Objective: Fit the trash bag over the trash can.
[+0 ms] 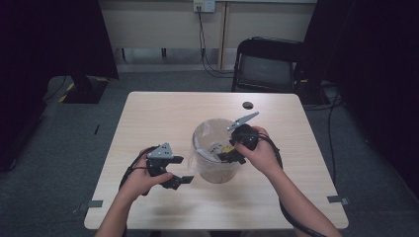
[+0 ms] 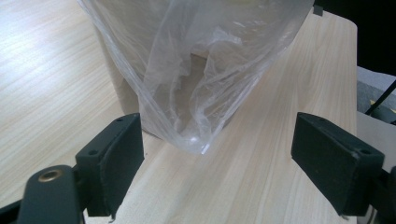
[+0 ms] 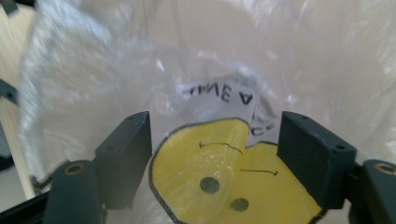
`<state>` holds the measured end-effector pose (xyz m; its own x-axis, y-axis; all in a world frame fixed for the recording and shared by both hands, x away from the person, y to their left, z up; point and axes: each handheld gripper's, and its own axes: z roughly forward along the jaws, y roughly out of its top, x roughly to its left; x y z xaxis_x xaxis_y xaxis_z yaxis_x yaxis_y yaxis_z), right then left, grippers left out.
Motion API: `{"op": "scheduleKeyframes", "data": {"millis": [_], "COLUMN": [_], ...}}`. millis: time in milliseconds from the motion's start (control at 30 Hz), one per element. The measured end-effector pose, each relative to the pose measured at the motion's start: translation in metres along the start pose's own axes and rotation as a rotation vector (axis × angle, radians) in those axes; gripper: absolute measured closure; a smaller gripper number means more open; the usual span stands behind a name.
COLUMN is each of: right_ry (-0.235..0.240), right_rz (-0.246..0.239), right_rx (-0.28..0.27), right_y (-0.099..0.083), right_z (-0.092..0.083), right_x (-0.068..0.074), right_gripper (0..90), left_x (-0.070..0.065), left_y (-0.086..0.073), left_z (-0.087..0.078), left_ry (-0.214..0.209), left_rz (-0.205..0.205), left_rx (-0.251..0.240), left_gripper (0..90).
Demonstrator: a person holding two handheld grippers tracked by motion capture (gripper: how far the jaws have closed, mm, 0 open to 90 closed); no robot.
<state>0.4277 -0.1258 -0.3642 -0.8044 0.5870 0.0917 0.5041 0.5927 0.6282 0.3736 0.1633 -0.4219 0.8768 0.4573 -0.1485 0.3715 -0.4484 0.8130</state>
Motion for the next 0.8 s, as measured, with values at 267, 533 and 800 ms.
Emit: {"op": "scheduleKeyframes", "data": {"millis": [267,533,800], "right_ry": [0.023,0.069,0.065], "right_rz": [0.092,0.028,0.008], "right_rx": [-0.159,-0.123,-0.066], "right_y": [0.012,0.019,0.015], "right_z": [-0.006,0.012,0.021], "right_x": [0.002,0.018,0.02], "right_gripper": [22.7,23.2,23.7], "left_x": [0.0,0.001,0.001], "left_y": [0.0,0.0,0.0], "left_z": [-0.001,-0.004,-0.004], "left_ry": [0.001,0.003,0.004], "left_rz": [0.003,-0.001,-0.003], "left_rx": [-0.007,-0.012,-0.015], "left_gripper": [16.6,16.6,16.6]}}
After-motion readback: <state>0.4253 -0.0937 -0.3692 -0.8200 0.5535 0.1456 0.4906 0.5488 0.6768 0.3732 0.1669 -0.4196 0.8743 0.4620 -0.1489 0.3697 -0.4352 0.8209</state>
